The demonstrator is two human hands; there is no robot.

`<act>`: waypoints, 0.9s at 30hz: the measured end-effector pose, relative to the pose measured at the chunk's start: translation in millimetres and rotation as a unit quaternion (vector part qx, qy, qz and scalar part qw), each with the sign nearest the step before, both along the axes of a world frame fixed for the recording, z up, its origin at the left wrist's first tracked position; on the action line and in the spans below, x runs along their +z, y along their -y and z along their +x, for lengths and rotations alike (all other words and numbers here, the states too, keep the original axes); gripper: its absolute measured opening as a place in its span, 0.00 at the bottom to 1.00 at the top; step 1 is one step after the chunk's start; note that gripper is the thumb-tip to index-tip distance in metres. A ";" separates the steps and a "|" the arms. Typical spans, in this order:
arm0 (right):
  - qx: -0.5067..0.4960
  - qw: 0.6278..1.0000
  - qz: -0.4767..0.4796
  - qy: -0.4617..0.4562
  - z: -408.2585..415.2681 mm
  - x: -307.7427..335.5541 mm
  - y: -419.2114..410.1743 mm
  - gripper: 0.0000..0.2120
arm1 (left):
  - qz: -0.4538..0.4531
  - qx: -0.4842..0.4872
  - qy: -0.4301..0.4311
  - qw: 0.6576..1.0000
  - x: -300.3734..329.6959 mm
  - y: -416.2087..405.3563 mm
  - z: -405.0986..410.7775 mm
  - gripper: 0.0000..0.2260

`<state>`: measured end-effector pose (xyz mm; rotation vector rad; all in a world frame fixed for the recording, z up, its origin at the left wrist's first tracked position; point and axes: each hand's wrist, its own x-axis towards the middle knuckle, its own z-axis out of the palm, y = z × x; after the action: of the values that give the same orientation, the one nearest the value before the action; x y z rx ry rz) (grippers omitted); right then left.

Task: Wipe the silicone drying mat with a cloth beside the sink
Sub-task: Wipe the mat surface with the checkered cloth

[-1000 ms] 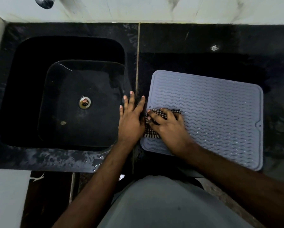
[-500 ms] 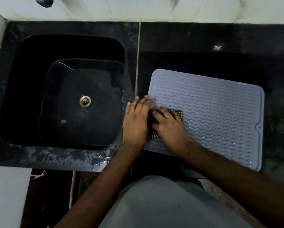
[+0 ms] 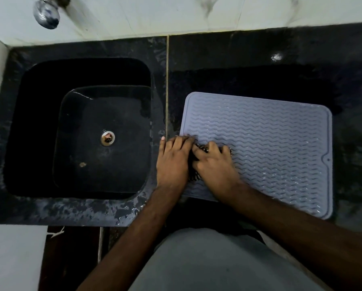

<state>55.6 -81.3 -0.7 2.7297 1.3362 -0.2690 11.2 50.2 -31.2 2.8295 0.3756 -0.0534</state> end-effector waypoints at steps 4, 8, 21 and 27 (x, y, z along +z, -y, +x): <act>0.029 0.999 0.004 0.031 2.8 -0.5 6.2 0.13 | 0.025 0.008 -0.007 1.000 0.4 3.4 -2.3 0.23; 0.058 0.997 -0.005 0.050 12.0 3.0 45.1 0.20 | 0.047 0.011 -0.011 0.999 -0.7 5.3 -3.1 0.22; 0.051 0.999 -0.014 0.012 10.0 -18.4 75.7 0.28 | 0.013 0.015 -0.005 1.000 -3.3 17.3 2.7 0.26; 0.182 0.982 -0.004 -0.056 50.7 -12.4 89.0 0.36 | -0.122 0.016 0.030 0.992 -2.8 -6.7 0.0 0.27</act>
<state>106.2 -170.2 -13.1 2.4288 1.8222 -0.3992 11.1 56.9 -34.0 2.5780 0.3724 -0.0058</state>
